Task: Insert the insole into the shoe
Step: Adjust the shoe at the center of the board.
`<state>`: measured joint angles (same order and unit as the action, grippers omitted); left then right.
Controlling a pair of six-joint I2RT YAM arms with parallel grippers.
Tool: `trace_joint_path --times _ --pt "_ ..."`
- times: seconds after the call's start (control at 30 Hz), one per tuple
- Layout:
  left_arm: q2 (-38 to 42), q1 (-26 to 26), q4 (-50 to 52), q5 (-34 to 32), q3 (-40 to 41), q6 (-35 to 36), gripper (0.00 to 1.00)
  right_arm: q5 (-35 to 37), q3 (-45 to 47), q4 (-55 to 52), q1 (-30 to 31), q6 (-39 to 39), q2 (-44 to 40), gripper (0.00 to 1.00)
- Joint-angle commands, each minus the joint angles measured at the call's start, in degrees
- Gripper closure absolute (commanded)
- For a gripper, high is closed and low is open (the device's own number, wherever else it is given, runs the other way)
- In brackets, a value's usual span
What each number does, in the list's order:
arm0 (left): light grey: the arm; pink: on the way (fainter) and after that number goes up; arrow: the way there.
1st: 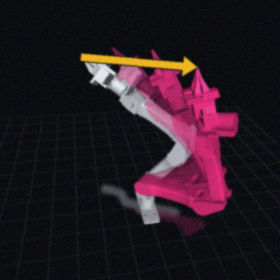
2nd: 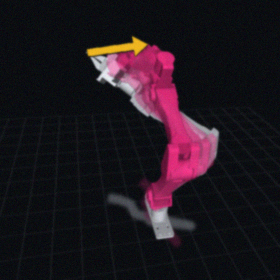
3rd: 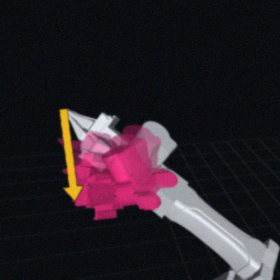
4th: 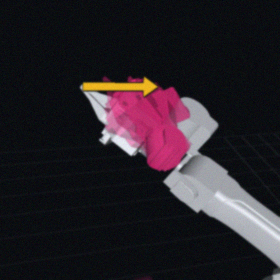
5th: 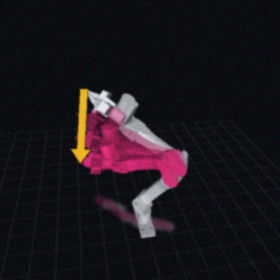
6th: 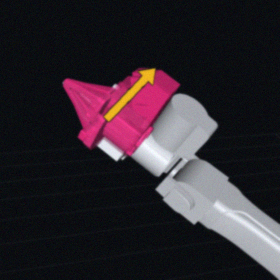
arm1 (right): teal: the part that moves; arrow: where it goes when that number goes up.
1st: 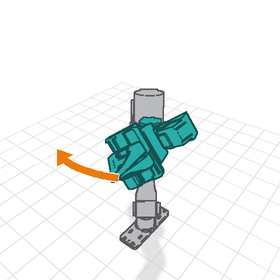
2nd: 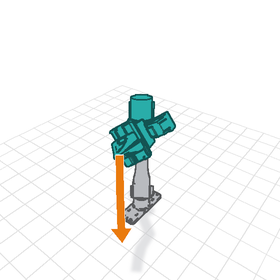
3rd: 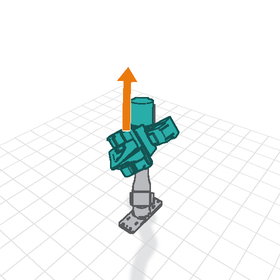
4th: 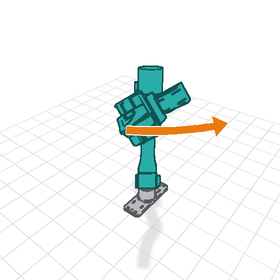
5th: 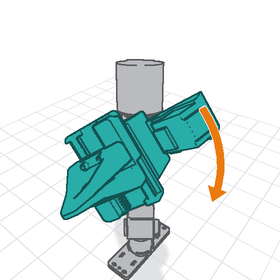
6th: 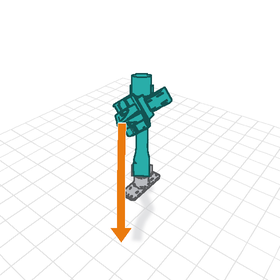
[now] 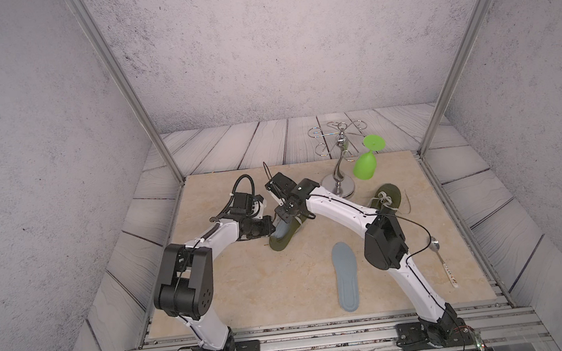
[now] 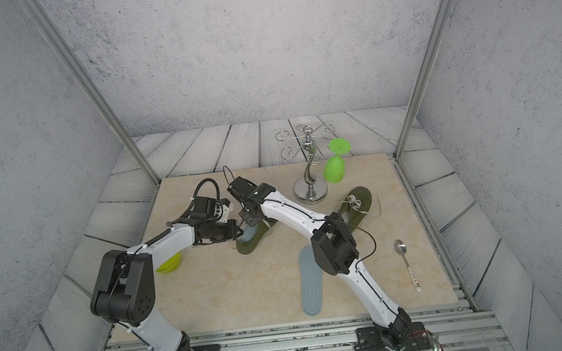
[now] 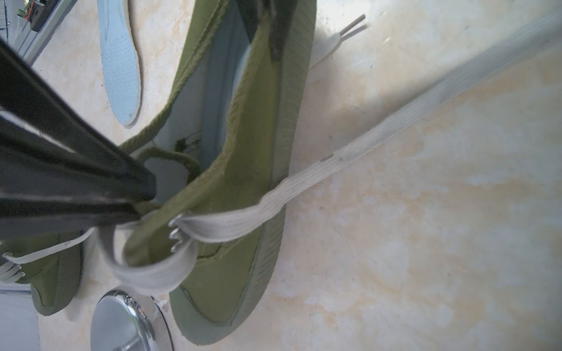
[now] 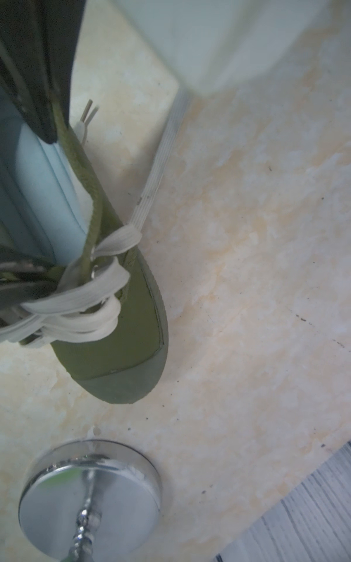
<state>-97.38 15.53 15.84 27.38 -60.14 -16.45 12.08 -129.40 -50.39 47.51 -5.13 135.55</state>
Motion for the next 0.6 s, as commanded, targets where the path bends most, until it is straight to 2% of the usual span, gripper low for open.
trace_joint_path --times 0.0,0.4,0.57 --pt "0.26 -0.19 -3.7 2.59 -0.42 0.23 1.0 0.13 1.61 -0.21 0.17 -0.22 3.8 0.99" --pt "-0.53 -1.64 -9.98 7.56 2.84 -2.38 1.0 -9.97 10.95 6.28 -1.87 -6.03 1.35 1.0" --pt "-0.83 -1.64 -10.8 8.13 3.24 -2.54 1.0 -11.36 9.39 6.02 -2.5 -6.39 4.43 1.0"
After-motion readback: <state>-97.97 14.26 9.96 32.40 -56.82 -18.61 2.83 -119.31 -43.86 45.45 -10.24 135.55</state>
